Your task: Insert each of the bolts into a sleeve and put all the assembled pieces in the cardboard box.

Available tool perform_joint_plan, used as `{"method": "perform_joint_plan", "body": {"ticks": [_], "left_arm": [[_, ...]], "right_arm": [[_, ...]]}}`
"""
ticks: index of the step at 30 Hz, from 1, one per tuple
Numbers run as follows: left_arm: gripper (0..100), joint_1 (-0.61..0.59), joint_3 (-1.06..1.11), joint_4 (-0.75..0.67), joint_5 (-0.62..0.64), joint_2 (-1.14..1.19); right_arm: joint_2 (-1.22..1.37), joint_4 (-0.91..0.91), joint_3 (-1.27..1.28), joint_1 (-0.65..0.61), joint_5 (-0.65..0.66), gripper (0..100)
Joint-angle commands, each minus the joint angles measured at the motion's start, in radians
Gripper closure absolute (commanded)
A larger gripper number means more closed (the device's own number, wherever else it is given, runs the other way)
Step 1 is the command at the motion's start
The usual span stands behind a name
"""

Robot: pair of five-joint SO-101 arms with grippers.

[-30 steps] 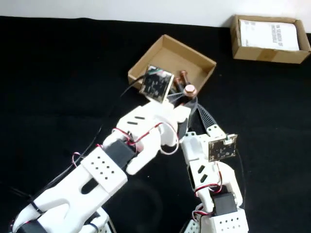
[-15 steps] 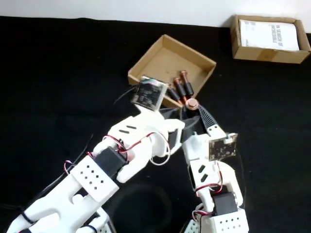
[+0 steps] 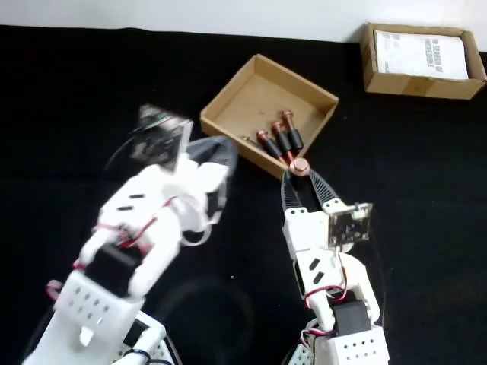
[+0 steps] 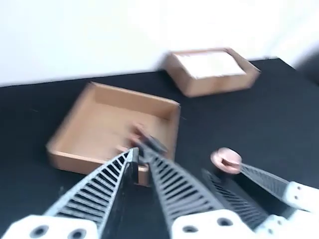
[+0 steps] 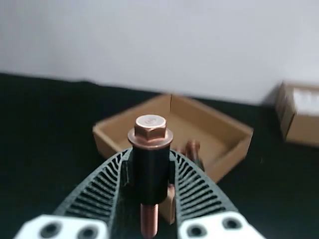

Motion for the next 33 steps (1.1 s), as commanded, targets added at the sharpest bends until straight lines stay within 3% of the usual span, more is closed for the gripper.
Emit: {"method": "perform_joint_plan", "body": {"ticks": [1, 10, 15, 22, 27, 33], "left_arm": [[99, -0.077, 0.088, -0.002, -0.077, -0.200], [99, -0.225, 0.506, -0.005, -0.124, -0.697], [99, -0.341, 0.585, -0.037, -0.120, -0.645], [99, -0.470, 0.819, -0.247, -0.118, -0.636], [99, -0.516, 0.817, -0.180, -0.118, -0.636], [99, -0.492, 0.817, 0.089, -0.121, -0.636]], "right_arm": [[0.127, 0.022, -0.102, -0.001, -0.017, 99.2], [0.676, 0.022, -0.519, 0.013, -0.014, 99.2], [1.006, 0.027, -0.803, 0.010, -0.009, 99.2], [1.481, 0.087, -1.257, -0.033, -0.009, 99.2], [1.794, 0.320, -1.604, -0.070, 0.161, 99.2], [2.107, 0.458, -1.952, -0.073, 0.279, 99.2]]}}
